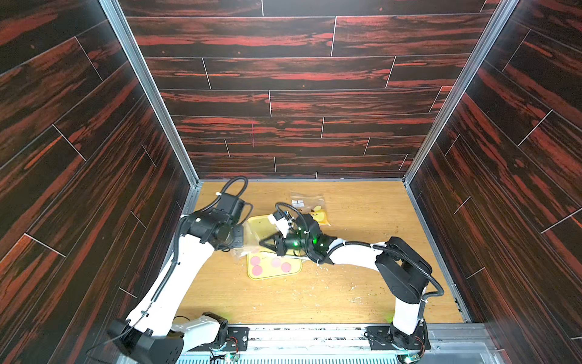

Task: Put the cookies into a resealable bag to prevent moisture
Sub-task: Open the ziploc bag.

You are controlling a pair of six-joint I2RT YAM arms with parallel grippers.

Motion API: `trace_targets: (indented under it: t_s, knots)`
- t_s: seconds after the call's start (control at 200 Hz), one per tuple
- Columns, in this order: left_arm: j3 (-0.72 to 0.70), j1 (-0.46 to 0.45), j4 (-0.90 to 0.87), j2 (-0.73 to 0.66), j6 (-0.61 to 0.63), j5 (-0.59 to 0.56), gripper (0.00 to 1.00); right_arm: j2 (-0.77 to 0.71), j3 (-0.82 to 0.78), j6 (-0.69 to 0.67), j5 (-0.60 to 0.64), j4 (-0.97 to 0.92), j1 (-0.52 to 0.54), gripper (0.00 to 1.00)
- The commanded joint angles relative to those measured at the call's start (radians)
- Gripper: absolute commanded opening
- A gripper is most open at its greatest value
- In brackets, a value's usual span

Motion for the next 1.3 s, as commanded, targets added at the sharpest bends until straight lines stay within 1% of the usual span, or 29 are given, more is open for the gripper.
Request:
trace_targets:
  t_s: [0.0, 0.05, 0.105, 0.185, 0.261, 0.361, 0.456, 0.541, 0.611, 0.651, 0.707, 0.757, 0.812, 0.922, 1.032, 1.047, 1.102, 1.218, 1.253, 1.268, 1.273, 1.293]
  knots:
    - [-0.075, 0.023, -0.089, -0.023, 0.001, -0.067, 0.00, 0.083, 0.004, 0.001, 0.012, -0.056, 0.004, 0.00]
    - [-0.127, 0.024, -0.077, -0.014, -0.008, -0.029, 0.00, 0.092, 0.002, -0.002, 0.014, -0.060, 0.005, 0.00]
    - [-0.185, 0.032, -0.023, -0.012, -0.010, -0.023, 0.00, 0.101, -0.006, -0.017, 0.028, -0.073, 0.007, 0.00]
    - [-0.224, 0.057, 0.034, -0.004, -0.004, 0.007, 0.00, 0.119, -0.014, -0.026, 0.036, -0.084, 0.008, 0.00]
    - [-0.224, 0.083, 0.054, 0.018, 0.004, 0.034, 0.00, 0.129, -0.021, -0.032, 0.045, -0.089, 0.008, 0.00]
    - [-0.225, 0.094, 0.080, 0.045, 0.041, 0.065, 0.00, 0.122, -0.020, -0.060, 0.077, -0.119, 0.008, 0.00]
    - [-0.233, 0.112, 0.145, 0.063, 0.088, 0.136, 0.00, 0.114, -0.019, -0.072, 0.102, -0.143, 0.006, 0.01]
    - [-0.233, 0.122, 0.214, 0.082, 0.123, 0.161, 0.00, 0.105, -0.025, -0.068, 0.105, -0.140, 0.001, 0.02]
    - [-0.223, 0.131, 0.237, 0.114, 0.134, 0.228, 0.00, 0.101, -0.028, -0.066, 0.104, -0.139, -0.005, 0.04]
    - [-0.216, 0.133, 0.245, 0.138, 0.139, 0.278, 0.00, 0.097, -0.031, -0.068, 0.103, -0.132, -0.006, 0.07]
    - [-0.205, 0.134, 0.265, 0.176, 0.141, 0.298, 0.00, 0.089, -0.038, -0.073, 0.096, -0.118, -0.007, 0.12]
    - [-0.174, 0.136, 0.221, 0.220, 0.152, 0.326, 0.00, 0.076, -0.051, -0.081, 0.094, -0.096, -0.009, 0.16]
    - [-0.147, 0.135, 0.187, 0.260, 0.160, 0.329, 0.00, 0.052, -0.079, -0.095, 0.091, -0.056, -0.014, 0.22]
    - [-0.134, 0.135, 0.192, 0.293, 0.166, 0.337, 0.00, -0.025, -0.147, -0.168, 0.109, -0.002, -0.026, 0.40]
    - [-0.117, 0.138, 0.194, 0.312, 0.167, 0.343, 0.00, -0.098, -0.207, -0.287, 0.126, -0.007, -0.029, 0.51]
    - [-0.114, 0.138, 0.193, 0.314, 0.167, 0.347, 0.00, -0.107, -0.215, -0.305, 0.157, -0.008, -0.029, 0.53]
    - [-0.102, 0.138, 0.195, 0.327, 0.170, 0.357, 0.00, -0.144, -0.255, -0.378, 0.191, -0.021, -0.031, 0.60]
    - [-0.075, 0.139, 0.170, 0.360, 0.185, 0.361, 0.00, -0.225, -0.341, -0.573, 0.274, -0.116, -0.048, 0.70]
    - [-0.072, 0.139, 0.171, 0.364, 0.187, 0.364, 0.00, -0.244, -0.359, -0.630, 0.304, -0.164, -0.057, 0.77]
    - [-0.070, 0.139, 0.173, 0.368, 0.187, 0.366, 0.00, -0.252, -0.367, -0.653, 0.313, -0.187, -0.063, 0.88]
    - [-0.070, 0.139, 0.173, 0.368, 0.188, 0.368, 0.00, -0.255, -0.370, -0.660, 0.315, -0.194, -0.064, 0.89]
    - [-0.067, 0.139, 0.174, 0.369, 0.188, 0.369, 0.00, -0.265, -0.378, -0.687, 0.329, -0.217, -0.070, 0.92]
